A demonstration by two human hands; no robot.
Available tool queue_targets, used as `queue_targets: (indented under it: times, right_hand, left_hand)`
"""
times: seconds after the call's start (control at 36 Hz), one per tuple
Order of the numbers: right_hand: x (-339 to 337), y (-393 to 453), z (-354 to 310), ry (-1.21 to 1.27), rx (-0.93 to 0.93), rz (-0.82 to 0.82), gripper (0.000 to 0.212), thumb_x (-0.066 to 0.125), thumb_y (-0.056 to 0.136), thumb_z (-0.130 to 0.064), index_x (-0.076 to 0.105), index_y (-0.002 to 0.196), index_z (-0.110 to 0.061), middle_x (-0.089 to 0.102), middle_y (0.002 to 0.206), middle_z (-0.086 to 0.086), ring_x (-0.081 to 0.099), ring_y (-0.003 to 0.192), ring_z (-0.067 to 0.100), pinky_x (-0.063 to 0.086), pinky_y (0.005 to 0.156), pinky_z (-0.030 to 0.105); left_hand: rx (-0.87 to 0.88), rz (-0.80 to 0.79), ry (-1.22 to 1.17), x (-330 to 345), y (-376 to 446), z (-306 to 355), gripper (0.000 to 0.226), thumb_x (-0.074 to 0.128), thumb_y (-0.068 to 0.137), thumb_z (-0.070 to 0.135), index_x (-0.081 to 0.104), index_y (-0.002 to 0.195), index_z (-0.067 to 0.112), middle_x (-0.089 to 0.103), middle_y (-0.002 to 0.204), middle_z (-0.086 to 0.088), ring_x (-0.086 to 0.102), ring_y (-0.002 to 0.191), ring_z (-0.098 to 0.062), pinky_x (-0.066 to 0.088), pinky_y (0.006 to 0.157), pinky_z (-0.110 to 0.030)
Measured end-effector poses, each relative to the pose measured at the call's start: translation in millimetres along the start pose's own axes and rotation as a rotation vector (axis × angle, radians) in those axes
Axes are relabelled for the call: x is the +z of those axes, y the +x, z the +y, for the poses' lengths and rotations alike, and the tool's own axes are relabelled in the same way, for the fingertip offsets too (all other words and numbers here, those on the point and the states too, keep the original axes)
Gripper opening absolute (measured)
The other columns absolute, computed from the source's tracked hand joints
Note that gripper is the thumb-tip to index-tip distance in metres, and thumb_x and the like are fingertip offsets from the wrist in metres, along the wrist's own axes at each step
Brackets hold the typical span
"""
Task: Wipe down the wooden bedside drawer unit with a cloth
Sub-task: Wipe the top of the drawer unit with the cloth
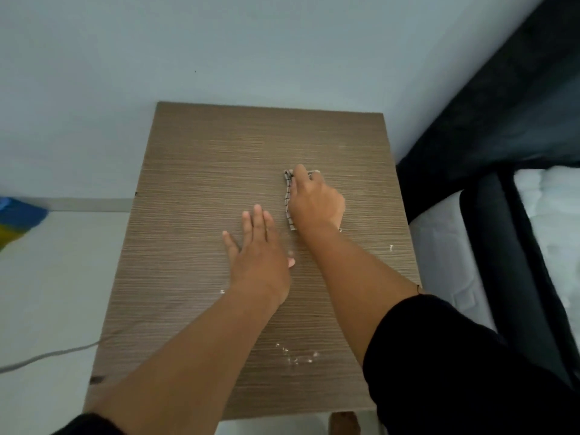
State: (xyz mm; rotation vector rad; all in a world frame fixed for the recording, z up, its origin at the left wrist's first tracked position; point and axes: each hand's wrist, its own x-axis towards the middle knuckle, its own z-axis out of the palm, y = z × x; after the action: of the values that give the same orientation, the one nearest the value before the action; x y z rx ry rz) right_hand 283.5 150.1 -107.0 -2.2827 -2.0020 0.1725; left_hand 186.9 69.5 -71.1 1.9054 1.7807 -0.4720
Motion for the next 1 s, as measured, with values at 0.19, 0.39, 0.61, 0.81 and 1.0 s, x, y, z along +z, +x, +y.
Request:
queue_targets:
  times: [0.19, 0.39, 0.61, 0.81, 1.0]
  right_hand:
    - [-11.9, -0.5, 79.6, -0.03, 0.116, 0.028, 0.021, 0.033, 0.102, -0.029, 0.047, 0.113, -0.018, 0.059, 0.107, 0.009, 0.064, 0.082, 0.034, 0.037, 0.056, 0.033]
    - [-19.2, -2.8, 124.6, -0.037, 0.227, 0.066, 0.025, 0.032, 0.103, -0.031, 0.048, 0.117, -0.017, 0.058, 0.109, 0.008, 0.063, 0.081, 0.034, 0.034, 0.053, 0.031]
    - [-21.9, -4.1, 148.7, 0.048, 0.402, 0.036, 0.027, 0.03, 0.103, -0.031, 0.045, 0.119, -0.014, 0.06, 0.11, 0.013, 0.061, 0.088, 0.035, 0.035, 0.058, 0.034]
    - [-40.9, -9.2, 154.7, 0.05, 0.441, 0.078, 0.029, 0.031, 0.102, -0.031, 0.046, 0.116, -0.009, 0.059, 0.11, 0.016, 0.059, 0.095, 0.038, 0.037, 0.064, 0.037]
    - [-50.4, -3.7, 37.5, 0.12, 0.178, 0.123, 0.029, 0.031, 0.102, -0.035, 0.048, 0.112, -0.014, 0.063, 0.105, 0.01, 0.062, 0.086, 0.031, 0.036, 0.06, 0.03]
  left_hand:
    - [0.167, -0.035, 0.153, 11.8, -3.8, 48.1, 0.078, 0.032, 0.102, 0.038, -0.023, 0.146, 0.008, -0.033, 0.153, -0.006, -0.028, 0.143, -0.024, -0.006, 0.117, -0.053]
    - [0.193, -0.062, 0.21, 19.4, -5.8, 76.1, 0.075, 0.035, 0.102, 0.032, -0.019, 0.149, 0.01, -0.026, 0.156, -0.003, -0.023, 0.145, -0.022, -0.003, 0.117, -0.055]
    - [0.157, -0.005, 0.187, 27.4, -4.9, 80.8, 0.078, 0.044, 0.101, 0.016, -0.018, 0.149, 0.011, -0.024, 0.157, -0.003, -0.018, 0.146, -0.02, -0.001, 0.117, -0.057]
    - [0.172, 0.063, 0.032, 16.3, -7.4, 65.0, 0.072, 0.04, 0.101, 0.033, -0.007, 0.152, 0.015, -0.009, 0.161, 0.0, -0.014, 0.147, -0.019, -0.002, 0.118, -0.055]
    - [-0.111, 0.222, -0.188, 11.4, -31.5, -37.0, 0.069, 0.028, 0.102, 0.037, -0.015, 0.15, 0.015, -0.018, 0.159, -0.001, -0.018, 0.146, -0.019, -0.005, 0.117, -0.049]
